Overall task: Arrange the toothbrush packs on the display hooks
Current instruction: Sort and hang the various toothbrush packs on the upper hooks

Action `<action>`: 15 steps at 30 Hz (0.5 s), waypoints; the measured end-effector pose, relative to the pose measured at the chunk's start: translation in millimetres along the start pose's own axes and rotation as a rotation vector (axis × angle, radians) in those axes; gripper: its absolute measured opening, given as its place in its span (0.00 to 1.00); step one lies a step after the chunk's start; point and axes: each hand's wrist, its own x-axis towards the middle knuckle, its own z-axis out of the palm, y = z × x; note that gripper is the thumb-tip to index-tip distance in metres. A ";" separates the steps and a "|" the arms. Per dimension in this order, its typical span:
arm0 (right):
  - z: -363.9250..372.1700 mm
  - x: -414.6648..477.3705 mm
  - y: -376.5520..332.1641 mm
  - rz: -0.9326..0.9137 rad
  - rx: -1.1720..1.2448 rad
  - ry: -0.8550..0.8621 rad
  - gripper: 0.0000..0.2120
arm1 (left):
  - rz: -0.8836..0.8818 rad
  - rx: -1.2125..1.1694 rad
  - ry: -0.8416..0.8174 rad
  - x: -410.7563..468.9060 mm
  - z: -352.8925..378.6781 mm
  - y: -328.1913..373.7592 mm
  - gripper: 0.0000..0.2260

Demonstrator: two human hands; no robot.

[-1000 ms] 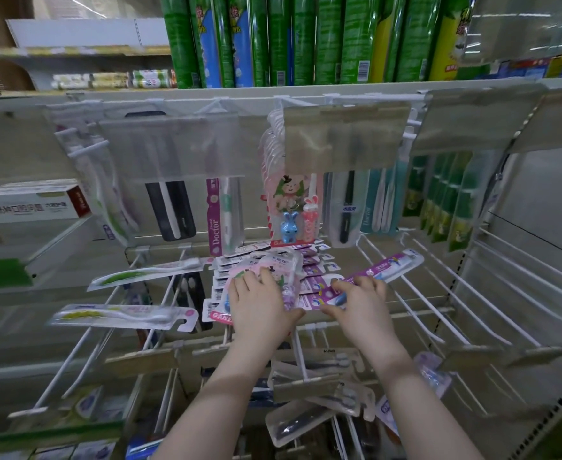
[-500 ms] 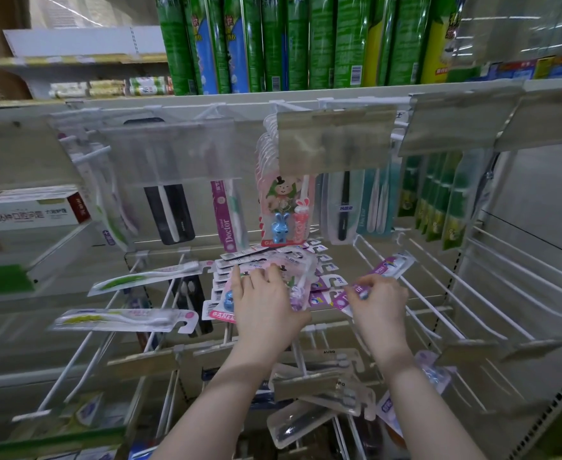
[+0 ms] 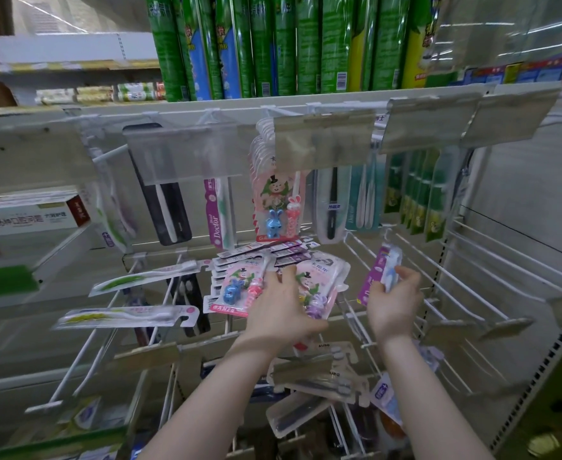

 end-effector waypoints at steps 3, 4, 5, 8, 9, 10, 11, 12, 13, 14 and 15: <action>-9.5 -10.3 -5.0 -0.066 0.105 0.017 0.20 | 0.050 -0.038 0.012 -6.2 -4.4 2.1 0.44; -11.6 -15.7 -8.6 -0.081 0.143 0.004 0.19 | 0.064 -0.055 0.012 -7.8 -5.7 2.2 0.45; -13.1 -21.5 -11.7 -0.096 0.183 -0.005 0.18 | 0.071 -0.081 0.007 -9.1 -6.4 2.0 0.47; -12.0 -38.7 -18.6 -0.157 0.283 -0.020 0.17 | 0.063 -0.180 0.010 -16.9 -14.4 0.3 0.52; -10.9 -43.9 -19.6 -0.159 0.311 -0.027 0.17 | 0.062 -0.202 0.020 -19.4 -17.6 -0.2 0.52; -10.0 -47.6 -18.7 -0.164 0.326 -0.041 0.18 | 0.062 -0.221 0.035 -21.3 -19.8 -0.8 0.52; -7.8 -56.3 -20.0 -0.182 0.326 -0.060 0.20 | 0.061 -0.239 0.063 -25.6 -24.1 -5.2 0.52; -5.8 -61.8 -19.2 -0.194 0.323 -0.073 0.21 | 0.061 -0.259 0.093 -28.2 -27.1 -8.6 0.51; -4.8 -65.6 -18.8 -0.205 0.323 -0.081 0.22 | 0.057 -0.278 0.119 -29.3 -29.0 -11.5 0.51; -3.6 -67.8 -18.2 -0.211 0.337 -0.096 0.22 | 0.051 -0.294 0.145 -30.3 -30.8 -14.2 0.50; -2.2 -71.8 -19.6 -0.223 0.349 -0.119 0.22 | 0.042 -0.309 0.172 -31.6 -33.1 -18.1 0.50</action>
